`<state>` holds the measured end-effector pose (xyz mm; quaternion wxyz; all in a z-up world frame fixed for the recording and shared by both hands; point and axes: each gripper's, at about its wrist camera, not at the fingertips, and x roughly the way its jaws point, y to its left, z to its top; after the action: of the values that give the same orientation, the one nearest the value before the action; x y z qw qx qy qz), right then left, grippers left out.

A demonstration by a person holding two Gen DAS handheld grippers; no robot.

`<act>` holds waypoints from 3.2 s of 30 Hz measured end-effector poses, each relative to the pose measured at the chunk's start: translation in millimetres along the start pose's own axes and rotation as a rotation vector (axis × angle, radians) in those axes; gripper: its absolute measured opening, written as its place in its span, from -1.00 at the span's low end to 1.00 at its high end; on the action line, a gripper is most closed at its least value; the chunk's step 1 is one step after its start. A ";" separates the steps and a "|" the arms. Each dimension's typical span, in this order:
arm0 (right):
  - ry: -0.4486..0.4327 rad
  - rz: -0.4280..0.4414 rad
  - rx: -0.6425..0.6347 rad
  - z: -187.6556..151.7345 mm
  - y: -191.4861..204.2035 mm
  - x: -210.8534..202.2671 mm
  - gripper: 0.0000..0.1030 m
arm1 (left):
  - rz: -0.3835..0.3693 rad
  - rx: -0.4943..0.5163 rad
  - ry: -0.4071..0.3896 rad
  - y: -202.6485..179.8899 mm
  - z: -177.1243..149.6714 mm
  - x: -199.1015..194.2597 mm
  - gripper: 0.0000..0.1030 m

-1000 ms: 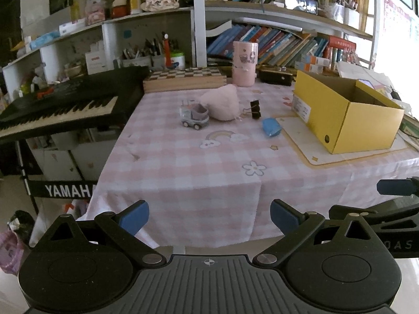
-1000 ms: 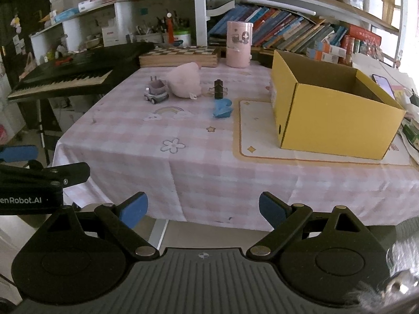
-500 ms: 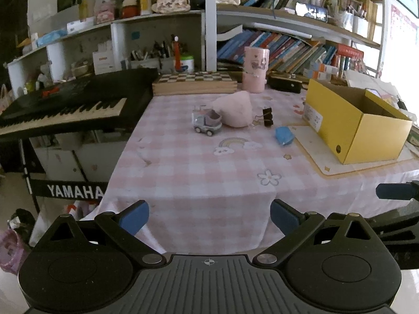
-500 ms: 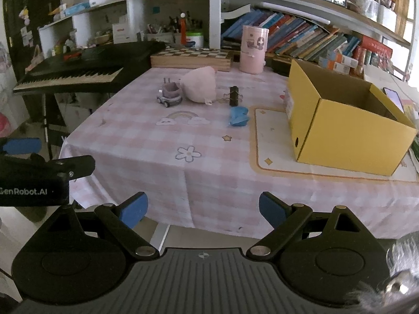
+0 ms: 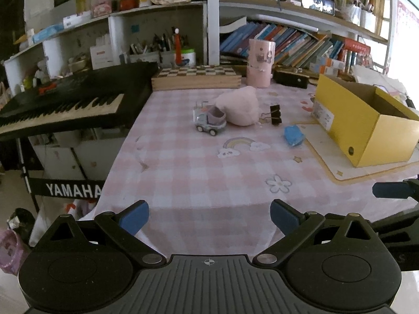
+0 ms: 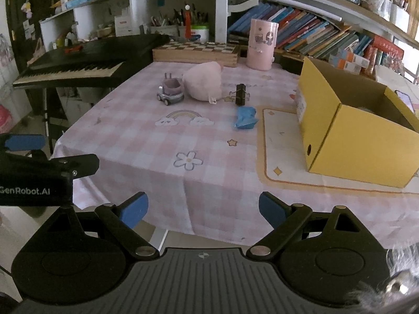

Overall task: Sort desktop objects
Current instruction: 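Move both tools toward the blue object and grey toy car on the table, then grasp the blue object with the right tool while the left tool grasps the grey toy car, then lift the blue object and toy car and carry both toward the yellow box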

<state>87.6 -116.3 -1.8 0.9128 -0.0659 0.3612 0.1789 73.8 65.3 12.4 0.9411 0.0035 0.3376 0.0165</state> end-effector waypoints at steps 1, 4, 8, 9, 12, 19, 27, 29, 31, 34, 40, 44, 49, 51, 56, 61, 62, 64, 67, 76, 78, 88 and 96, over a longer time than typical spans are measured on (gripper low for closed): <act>0.005 0.004 0.001 3.4 -1.5 4.8 0.77 | 0.002 0.000 0.001 0.2 2.9 3.1 0.95; 0.009 0.013 -0.004 12.4 -6.1 17.0 0.77 | 0.007 -0.006 0.008 0.5 11.9 15.1 0.95; 0.023 0.024 -0.009 25.5 -13.7 35.3 0.76 | 0.015 -0.018 0.028 -1.7 23.9 33.4 0.95; 0.026 0.025 -0.011 28.7 -15.8 39.6 0.76 | 0.014 -0.020 0.030 -2.3 26.8 37.4 0.95; 0.033 0.024 -0.016 38.7 -22.4 53.5 0.74 | 0.011 -0.028 0.041 -4.3 36.4 51.6 0.95; 0.057 0.028 -0.028 57.7 -38.5 83.8 0.73 | 0.010 -0.054 0.056 -10.2 56.9 79.6 0.95; 0.076 0.036 -0.023 76.0 -55.9 109.8 0.66 | 0.022 -0.057 0.058 -17.0 74.9 100.1 0.95; 0.081 0.041 -0.021 79.6 -58.1 115.6 0.65 | 0.030 -0.063 0.062 -17.0 78.6 105.3 0.95; 0.084 0.047 -0.022 82.7 -60.1 121.0 0.63 | 0.042 -0.069 0.069 -16.9 82.0 110.6 0.95; 0.085 0.043 -0.029 88.0 -62.3 128.2 0.55 | 0.057 -0.075 0.080 -16.0 87.0 117.7 0.95; 0.100 0.033 -0.020 96.8 -71.5 145.7 0.43 | 0.064 -0.087 0.073 -16.1 96.4 129.1 0.95; 0.100 0.034 -0.019 102.2 -76.6 152.1 0.42 | 0.073 -0.089 0.061 -16.9 103.2 135.4 0.93; 0.102 0.044 -0.020 106.7 -80.4 158.9 0.42 | 0.093 -0.089 0.053 -15.9 110.5 146.6 0.91; 0.104 0.050 -0.025 108.2 -80.9 161.4 0.40 | 0.097 -0.086 0.053 -15.5 113.3 152.2 0.87; 0.116 0.058 -0.035 110.4 -82.3 167.5 0.31 | 0.100 -0.083 0.073 -16.2 120.6 172.4 0.79; 0.133 0.062 -0.037 110.9 -85.3 173.3 0.23 | 0.109 -0.076 0.091 -18.3 125.6 195.4 0.76; 0.136 0.063 -0.037 111.3 -85.8 174.5 0.21 | 0.110 -0.081 0.099 -17.9 126.3 199.8 0.72; 0.139 0.066 -0.038 111.6 -86.4 176.5 0.17 | 0.111 -0.096 0.120 -16.2 127.5 209.4 0.68; 0.145 0.069 -0.039 112.4 -87.4 180.0 0.10 | 0.123 -0.103 0.142 -14.8 127.3 220.5 0.63; 0.131 0.078 -0.067 116.0 -88.3 184.5 -0.31 | 0.123 -0.102 0.178 -14.3 125.5 236.8 0.21; 0.126 0.086 -0.081 116.6 -87.1 184.5 -0.43 | 0.123 -0.100 0.173 -15.0 124.6 236.3 0.20; 0.089 0.100 -0.104 120.8 -84.5 176.8 -0.47 | 0.083 -0.135 0.155 -9.1 124.0 210.9 0.20; 0.051 0.097 -0.079 122.8 -81.7 161.8 -0.47 | 0.032 -0.168 0.098 -0.5 125.6 172.0 0.20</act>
<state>305.4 -116.3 -23.3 0.8902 -0.0888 0.3799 0.2352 286.4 71.1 0.1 0.9201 -0.0709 0.3804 0.0602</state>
